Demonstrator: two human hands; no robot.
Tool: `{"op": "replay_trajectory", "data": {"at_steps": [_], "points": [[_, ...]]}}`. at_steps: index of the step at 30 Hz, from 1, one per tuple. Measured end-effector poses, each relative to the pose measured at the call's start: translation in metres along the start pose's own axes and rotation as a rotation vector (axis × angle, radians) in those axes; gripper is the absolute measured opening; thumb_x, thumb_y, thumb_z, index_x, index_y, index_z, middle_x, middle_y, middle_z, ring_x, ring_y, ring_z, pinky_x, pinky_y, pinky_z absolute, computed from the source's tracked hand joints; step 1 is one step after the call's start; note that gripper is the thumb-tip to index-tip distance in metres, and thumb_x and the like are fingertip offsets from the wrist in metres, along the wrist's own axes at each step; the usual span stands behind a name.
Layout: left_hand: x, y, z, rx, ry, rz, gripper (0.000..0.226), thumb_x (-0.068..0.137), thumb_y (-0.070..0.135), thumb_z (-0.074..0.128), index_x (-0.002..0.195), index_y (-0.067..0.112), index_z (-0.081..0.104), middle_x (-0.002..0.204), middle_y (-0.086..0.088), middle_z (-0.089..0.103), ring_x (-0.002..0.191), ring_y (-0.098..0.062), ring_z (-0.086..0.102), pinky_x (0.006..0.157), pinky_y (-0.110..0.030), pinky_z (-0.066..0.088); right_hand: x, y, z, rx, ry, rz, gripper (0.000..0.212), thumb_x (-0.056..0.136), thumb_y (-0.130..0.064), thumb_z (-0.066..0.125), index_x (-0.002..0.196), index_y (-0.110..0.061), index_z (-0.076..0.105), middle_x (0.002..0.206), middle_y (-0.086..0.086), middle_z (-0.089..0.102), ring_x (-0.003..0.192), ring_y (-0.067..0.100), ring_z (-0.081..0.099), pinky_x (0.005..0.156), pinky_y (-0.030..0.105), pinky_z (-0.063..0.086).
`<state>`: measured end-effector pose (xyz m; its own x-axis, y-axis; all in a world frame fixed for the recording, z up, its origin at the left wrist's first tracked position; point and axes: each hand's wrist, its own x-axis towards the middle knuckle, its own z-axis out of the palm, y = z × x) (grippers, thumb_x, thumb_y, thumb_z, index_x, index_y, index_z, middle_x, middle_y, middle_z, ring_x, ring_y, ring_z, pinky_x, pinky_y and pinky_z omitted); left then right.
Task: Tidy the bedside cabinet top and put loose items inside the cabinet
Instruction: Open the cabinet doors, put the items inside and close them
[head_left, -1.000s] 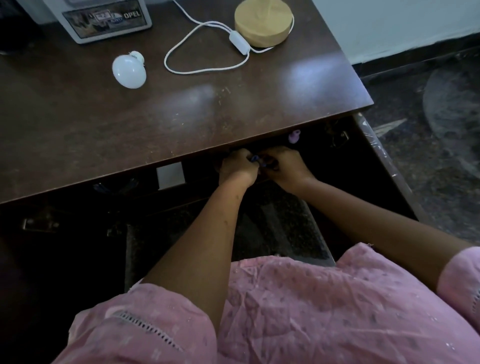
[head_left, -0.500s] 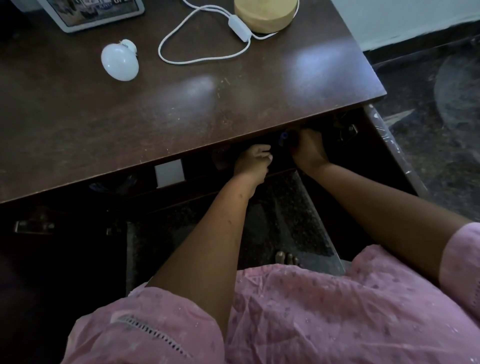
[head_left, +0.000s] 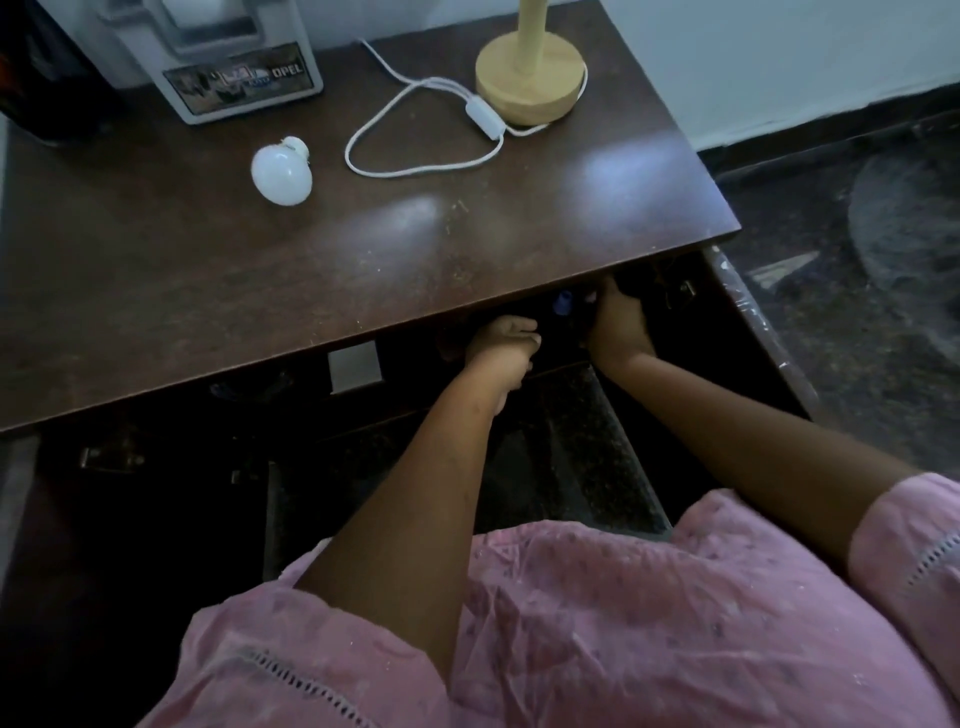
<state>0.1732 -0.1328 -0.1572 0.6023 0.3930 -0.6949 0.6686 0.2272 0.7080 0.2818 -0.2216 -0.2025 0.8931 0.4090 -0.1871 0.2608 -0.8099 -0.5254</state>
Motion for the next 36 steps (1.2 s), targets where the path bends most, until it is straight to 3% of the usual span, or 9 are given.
{"op": "replay_trajectory", "data": {"at_steps": [4, 6, 8, 10, 14, 18, 22, 29, 36], "points": [[-0.029, 0.014, -0.017, 0.072, -0.131, -0.070, 0.023, 0.096, 0.019, 0.051, 0.118, 0.017, 0.058, 0.126, -0.002, 0.057, 0.096, -0.018, 0.054, 0.083, -0.035, 0.043, -0.020, -0.030, -0.019, -0.374, -0.281, 0.038, 0.067, 0.089, -0.018, 0.058, 0.145, -0.005, 0.024, 0.140, 0.020, 0.044, 0.125, 0.034, 0.048, 0.095, 0.038, 0.045], [-0.045, 0.025, -0.030, 0.091, -0.165, -0.064, 0.020, 0.095, 0.024, 0.053, 0.112, 0.018, 0.060, 0.121, 0.000, 0.061, 0.094, -0.017, 0.057, 0.083, -0.034, 0.043, -0.037, -0.054, -0.032, -0.508, -0.402, -0.079, 0.051, 0.092, -0.021, 0.053, 0.139, -0.007, 0.038, 0.143, 0.018, 0.041, 0.129, 0.032, 0.043, 0.095, 0.039, 0.043], [-0.060, 0.033, -0.045, 0.098, -0.192, -0.039, 0.022, 0.095, 0.031, 0.051, 0.107, 0.018, 0.063, 0.112, 0.002, 0.065, 0.092, -0.015, 0.060, 0.083, -0.032, 0.044, -0.053, -0.075, -0.046, -0.526, -0.604, -0.092, 0.017, 0.093, -0.021, 0.050, 0.104, -0.012, 0.061, 0.121, 0.012, 0.060, 0.113, 0.030, 0.055, 0.079, 0.035, 0.049], [-0.076, 0.039, -0.060, 0.087, -0.218, 0.008, 0.023, 0.096, 0.034, 0.048, 0.096, 0.021, 0.068, 0.098, 0.006, 0.069, 0.085, -0.011, 0.063, 0.079, -0.029, 0.045, -0.067, -0.093, -0.059, -0.367, -0.772, 0.014, 0.026, 0.094, -0.016, 0.051, 0.067, -0.015, 0.054, 0.074, 0.007, 0.067, 0.075, 0.024, 0.063, 0.058, 0.026, 0.049], [-0.097, 0.051, -0.091, -0.202, 0.003, 0.211, 0.019, 0.095, 0.022, 0.050, 0.082, 0.020, 0.064, 0.082, 0.007, 0.068, 0.069, -0.009, 0.061, 0.062, -0.021, 0.045, -0.081, -0.132, -0.075, -0.202, -0.877, -0.079, 0.024, 0.092, -0.018, 0.055, 0.068, -0.015, 0.053, 0.062, 0.002, 0.056, 0.051, 0.010, 0.053, 0.043, 0.015, 0.046], [-0.097, 0.056, -0.129, -0.670, 0.401, 0.278, 0.012, 0.092, 0.011, 0.053, 0.089, 0.021, 0.059, 0.084, 0.004, 0.062, 0.061, -0.009, 0.055, 0.048, -0.018, 0.043, -0.085, -0.179, -0.073, -0.059, -0.679, -0.285, 0.018, 0.086, -0.014, 0.058, 0.068, -0.014, 0.058, 0.063, 0.004, 0.062, 0.054, 0.014, 0.058, 0.046, 0.018, 0.047], [-0.090, 0.046, -0.164, -0.971, 0.668, 0.205, 0.029, 0.094, 0.003, 0.045, 0.117, 0.013, 0.058, 0.095, 0.000, 0.062, 0.068, -0.009, 0.055, 0.061, -0.022, 0.046, -0.072, -0.216, -0.051, -0.055, -0.351, -0.465, 0.015, 0.082, -0.021, 0.063, 0.096, -0.015, 0.067, 0.102, 0.007, 0.069, 0.096, 0.021, 0.062, 0.077, 0.025, 0.044], [-0.070, 0.050, -0.174, -1.089, 0.618, 0.188, 0.032, 0.095, 0.007, 0.045, 0.123, 0.015, 0.057, 0.112, -0.002, 0.061, 0.095, -0.016, 0.057, 0.080, -0.029, 0.049, -0.040, -0.252, 0.011, 0.050, -0.166, -0.507, 0.071, 0.081, -0.023, 0.067, 0.140, -0.032, 0.029, 0.142, 0.012, 0.029, 0.127, 0.036, 0.039, 0.106, 0.044, 0.037], [-0.060, 0.054, -0.167, -0.976, 0.561, 0.211, 0.029, 0.096, 0.011, 0.044, 0.121, 0.017, 0.057, 0.093, 0.003, 0.059, 0.091, -0.013, 0.059, 0.085, -0.031, 0.049, -0.020, -0.262, 0.019, -0.082, -0.200, -0.580, 0.054, 0.086, -0.024, 0.060, 0.135, -0.027, 0.037, 0.120, 0.015, 0.048, 0.113, 0.033, 0.047, 0.086, 0.036, 0.042]]}}
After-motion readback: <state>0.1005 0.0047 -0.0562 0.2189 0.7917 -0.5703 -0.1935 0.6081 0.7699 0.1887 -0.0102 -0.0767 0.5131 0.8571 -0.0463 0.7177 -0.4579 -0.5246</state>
